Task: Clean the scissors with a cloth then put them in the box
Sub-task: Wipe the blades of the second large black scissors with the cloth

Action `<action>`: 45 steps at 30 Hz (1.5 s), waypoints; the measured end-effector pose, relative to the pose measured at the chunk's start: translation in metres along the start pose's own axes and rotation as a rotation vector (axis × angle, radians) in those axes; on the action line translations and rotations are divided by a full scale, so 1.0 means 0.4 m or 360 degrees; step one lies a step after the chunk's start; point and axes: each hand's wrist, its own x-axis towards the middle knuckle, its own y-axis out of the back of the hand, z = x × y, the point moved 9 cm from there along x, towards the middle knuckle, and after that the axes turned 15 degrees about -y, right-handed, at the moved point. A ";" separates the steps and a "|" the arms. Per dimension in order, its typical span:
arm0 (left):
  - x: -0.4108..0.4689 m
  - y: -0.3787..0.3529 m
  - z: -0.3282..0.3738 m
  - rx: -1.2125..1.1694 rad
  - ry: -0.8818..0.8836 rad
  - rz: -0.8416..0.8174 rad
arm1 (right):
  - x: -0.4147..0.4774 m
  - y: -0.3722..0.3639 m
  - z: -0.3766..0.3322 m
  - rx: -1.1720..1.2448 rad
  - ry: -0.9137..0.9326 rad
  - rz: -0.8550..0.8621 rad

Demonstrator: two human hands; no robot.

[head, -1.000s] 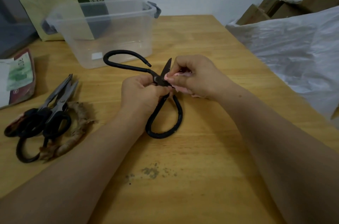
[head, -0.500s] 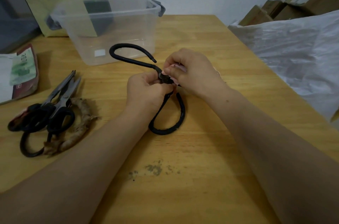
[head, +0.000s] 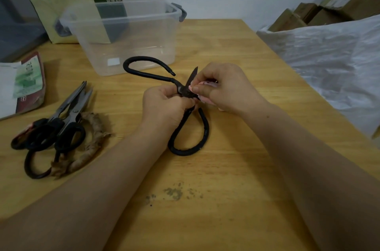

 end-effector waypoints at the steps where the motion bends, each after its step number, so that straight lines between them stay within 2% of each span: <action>1: 0.001 0.001 -0.001 0.0007 0.0003 -0.0003 | -0.004 -0.003 0.002 -0.0001 0.0000 -0.0035; 4: 0.004 0.006 -0.001 0.0021 -0.0014 -0.0007 | -0.005 -0.002 0.012 -0.0009 -0.0054 -0.0098; 7: 0.000 -0.003 0.005 -0.0004 -0.0021 -0.0024 | -0.008 0.014 0.029 0.0161 -0.0177 -0.0118; 10: 0.001 -0.004 0.008 -0.0018 -0.0038 -0.0032 | -0.020 0.028 -0.003 0.0253 0.0007 0.0017; 12: 0.005 0.001 0.007 0.0017 -0.0056 -0.0034 | -0.019 0.007 -0.019 0.0142 0.0091 -0.0017; 14: 0.002 0.000 0.007 0.0016 -0.0055 -0.0040 | -0.013 0.000 -0.010 0.0017 0.0029 -0.0048; 18: -0.002 -0.005 0.011 -0.0041 -0.0029 -0.0020 | -0.007 0.032 0.016 -0.0144 -0.0112 0.0117; 21: 0.006 -0.006 0.014 -0.0013 -0.0078 -0.0028 | -0.025 0.050 -0.019 0.0067 0.0034 0.0240; 25: 0.004 -0.006 0.017 0.0086 -0.0129 -0.0035 | -0.014 -0.005 -0.056 -0.0252 0.0209 0.0107; 27: 0.004 -0.005 0.015 0.0101 -0.0123 -0.0028 | -0.002 -0.006 -0.056 -0.0350 0.0180 0.0154; 38: 0.000 -0.004 0.009 0.0075 -0.0076 -0.0011 | 0.001 0.008 -0.026 -0.0384 -0.0063 0.0165; 42: 0.001 -0.003 0.003 0.0046 -0.0053 -0.0021 | -0.012 0.018 0.005 -0.0197 -0.0170 -0.0020; 45: 0.001 -0.003 0.007 0.0019 -0.0068 -0.0011 | -0.012 0.025 0.034 -0.0366 -0.0293 -0.0114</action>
